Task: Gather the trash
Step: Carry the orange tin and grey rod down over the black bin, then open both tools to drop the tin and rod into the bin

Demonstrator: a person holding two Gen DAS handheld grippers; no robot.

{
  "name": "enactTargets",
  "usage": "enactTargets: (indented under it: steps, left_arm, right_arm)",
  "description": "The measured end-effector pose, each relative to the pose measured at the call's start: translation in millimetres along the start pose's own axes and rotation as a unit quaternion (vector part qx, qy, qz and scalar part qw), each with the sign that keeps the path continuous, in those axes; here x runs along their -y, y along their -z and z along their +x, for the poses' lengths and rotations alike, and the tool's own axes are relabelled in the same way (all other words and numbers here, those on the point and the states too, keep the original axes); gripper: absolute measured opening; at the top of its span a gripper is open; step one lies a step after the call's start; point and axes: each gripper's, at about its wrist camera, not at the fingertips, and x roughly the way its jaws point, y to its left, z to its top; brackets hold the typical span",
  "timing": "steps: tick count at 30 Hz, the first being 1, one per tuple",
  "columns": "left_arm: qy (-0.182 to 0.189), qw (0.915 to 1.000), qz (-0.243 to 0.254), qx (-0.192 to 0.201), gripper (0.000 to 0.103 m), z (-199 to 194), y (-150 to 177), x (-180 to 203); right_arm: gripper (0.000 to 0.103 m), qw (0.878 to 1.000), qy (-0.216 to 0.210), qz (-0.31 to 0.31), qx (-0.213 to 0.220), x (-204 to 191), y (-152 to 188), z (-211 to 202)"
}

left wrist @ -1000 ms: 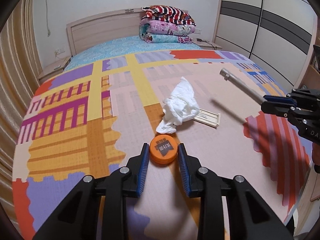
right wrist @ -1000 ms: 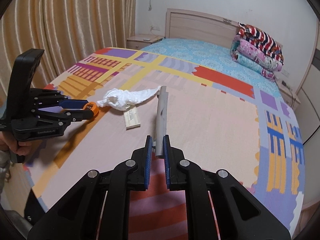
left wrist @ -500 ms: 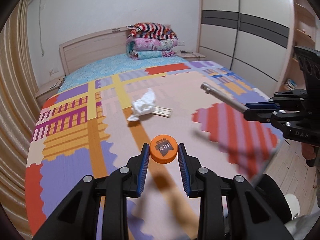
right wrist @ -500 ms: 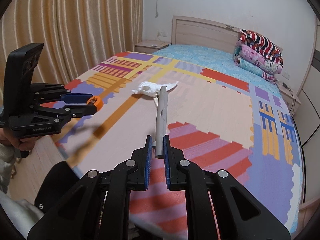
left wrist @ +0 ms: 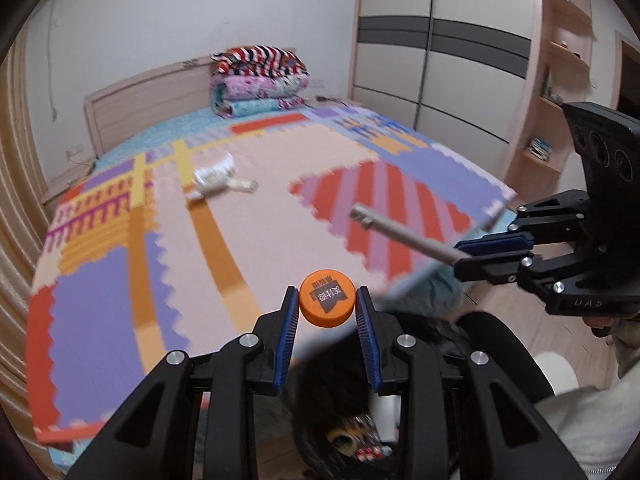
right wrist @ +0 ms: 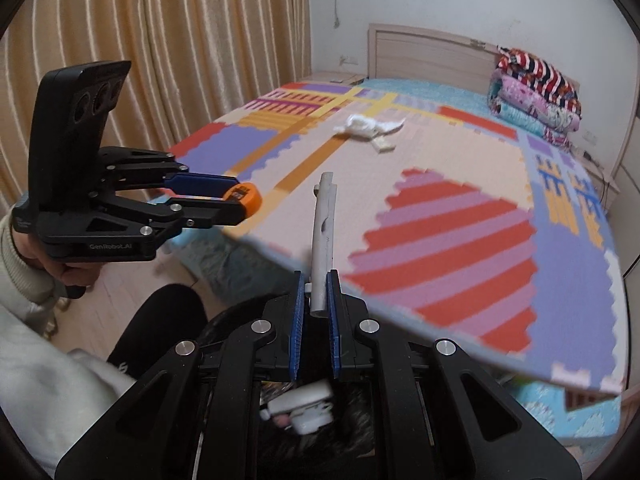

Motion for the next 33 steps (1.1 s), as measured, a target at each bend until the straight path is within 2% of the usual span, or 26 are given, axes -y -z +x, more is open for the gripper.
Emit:
enactTargets:
  steps: [8, 16, 27, 33]
  left_arm:
    - [0.029, 0.9985, -0.014, -0.045, 0.028, 14, 40, 21]
    - [0.048, 0.9927, -0.019, -0.109, 0.028, 51, 75, 33]
    - [0.061, 0.9814, -0.031, -0.180, 0.029, 99, 103, 36]
    - [0.065, 0.9776, -0.038, -0.197, 0.029, 111, 111, 37]
  right_arm:
    - [0.012, 0.998, -0.025, 0.002, -0.053, -20, 44, 20]
    - [0.012, 0.995, -0.025, 0.006, -0.094, -22, 73, 39]
    - [0.012, 0.984, -0.042, 0.035, -0.171, -15, 110, 89]
    - [0.012, 0.980, -0.051, 0.057, -0.184, -10, 114, 106]
